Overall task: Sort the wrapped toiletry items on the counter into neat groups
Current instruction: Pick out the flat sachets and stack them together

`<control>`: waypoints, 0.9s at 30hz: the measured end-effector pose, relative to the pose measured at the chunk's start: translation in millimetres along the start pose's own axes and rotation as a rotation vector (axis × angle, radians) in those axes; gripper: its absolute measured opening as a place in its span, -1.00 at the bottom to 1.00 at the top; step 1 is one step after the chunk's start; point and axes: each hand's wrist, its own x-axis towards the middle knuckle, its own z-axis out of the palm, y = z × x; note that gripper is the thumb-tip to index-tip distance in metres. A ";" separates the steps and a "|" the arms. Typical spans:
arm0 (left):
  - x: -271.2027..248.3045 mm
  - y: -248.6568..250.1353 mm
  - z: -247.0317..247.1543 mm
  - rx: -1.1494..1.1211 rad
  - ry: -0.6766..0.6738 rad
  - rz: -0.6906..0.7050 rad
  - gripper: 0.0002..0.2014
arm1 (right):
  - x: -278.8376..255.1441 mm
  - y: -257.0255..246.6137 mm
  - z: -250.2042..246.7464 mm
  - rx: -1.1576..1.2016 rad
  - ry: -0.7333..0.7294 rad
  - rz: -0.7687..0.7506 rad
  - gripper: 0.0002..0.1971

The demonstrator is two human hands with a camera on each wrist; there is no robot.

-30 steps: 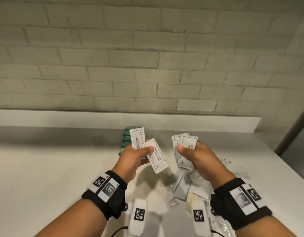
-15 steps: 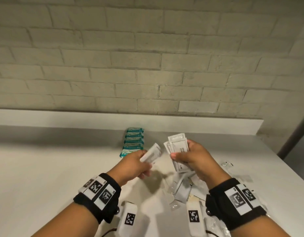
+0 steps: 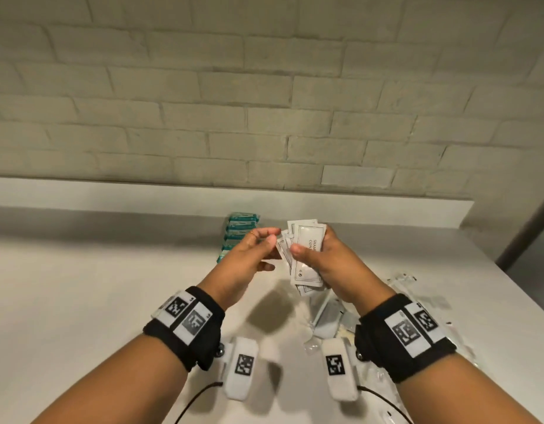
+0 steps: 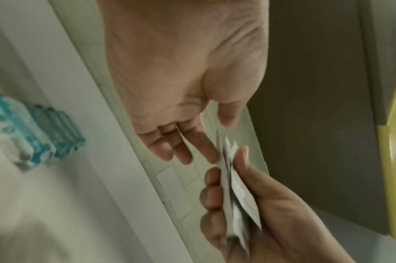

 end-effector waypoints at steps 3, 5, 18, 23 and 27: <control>0.8 -10.7 17.1 -0.146 -0.097 -0.096 -0.45 | 6.7 0.3 14.8 0.019 0.038 0.017 -0.61; -0.4 -10.5 26.9 -0.210 -0.116 -0.148 -0.41 | 9.6 0.4 26.2 0.178 0.041 0.098 -0.69; 3.6 -5.7 30.6 -0.411 0.000 -0.166 -0.67 | 12.1 0.4 22.3 -0.086 0.122 -0.019 -0.66; 2.6 -7.5 29.4 -0.433 0.018 -0.228 -0.79 | 10.0 0.0 6.3 -0.421 0.079 -0.122 -0.09; 1.2 -4.6 33.1 -0.528 -0.081 -0.323 -0.31 | -1.2 -3.1 1.5 -0.611 -0.379 -0.167 0.50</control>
